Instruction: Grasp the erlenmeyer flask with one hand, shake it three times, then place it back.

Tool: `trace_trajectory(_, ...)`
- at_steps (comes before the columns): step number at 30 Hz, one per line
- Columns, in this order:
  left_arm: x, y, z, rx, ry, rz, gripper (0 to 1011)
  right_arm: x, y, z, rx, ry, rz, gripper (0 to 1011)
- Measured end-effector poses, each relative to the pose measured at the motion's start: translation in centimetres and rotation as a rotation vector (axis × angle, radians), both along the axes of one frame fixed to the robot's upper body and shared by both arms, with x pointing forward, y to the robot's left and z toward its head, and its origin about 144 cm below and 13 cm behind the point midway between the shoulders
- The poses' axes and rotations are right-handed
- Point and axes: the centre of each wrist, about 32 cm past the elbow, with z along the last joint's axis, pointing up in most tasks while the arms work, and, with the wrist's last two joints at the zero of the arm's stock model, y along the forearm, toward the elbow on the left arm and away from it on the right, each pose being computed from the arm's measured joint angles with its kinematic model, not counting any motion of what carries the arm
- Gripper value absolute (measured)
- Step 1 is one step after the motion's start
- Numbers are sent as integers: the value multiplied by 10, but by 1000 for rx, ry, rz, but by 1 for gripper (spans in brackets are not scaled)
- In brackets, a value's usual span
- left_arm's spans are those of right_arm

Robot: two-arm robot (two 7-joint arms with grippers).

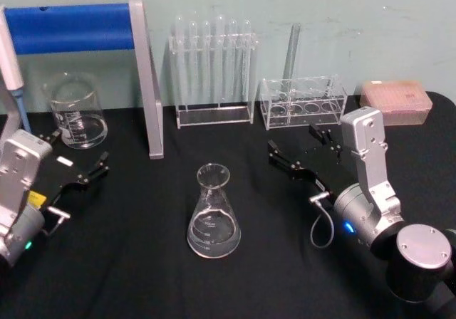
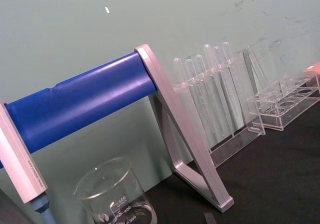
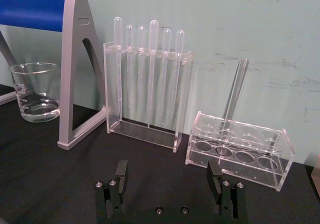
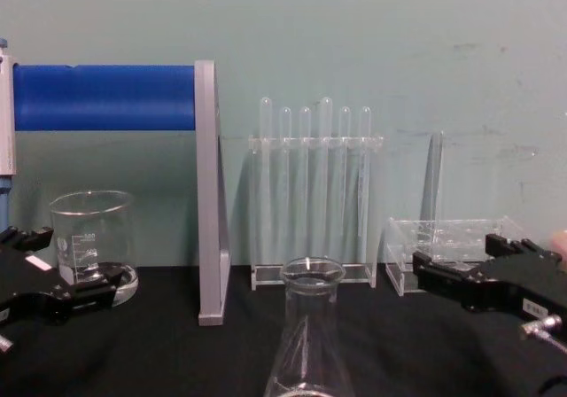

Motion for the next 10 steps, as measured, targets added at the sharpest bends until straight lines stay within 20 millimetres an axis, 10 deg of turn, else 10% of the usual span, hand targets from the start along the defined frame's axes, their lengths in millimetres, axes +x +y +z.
trace_trajectory(10,0,0,0,0,0,0,1001,0,0,0,0,0,0,1003)
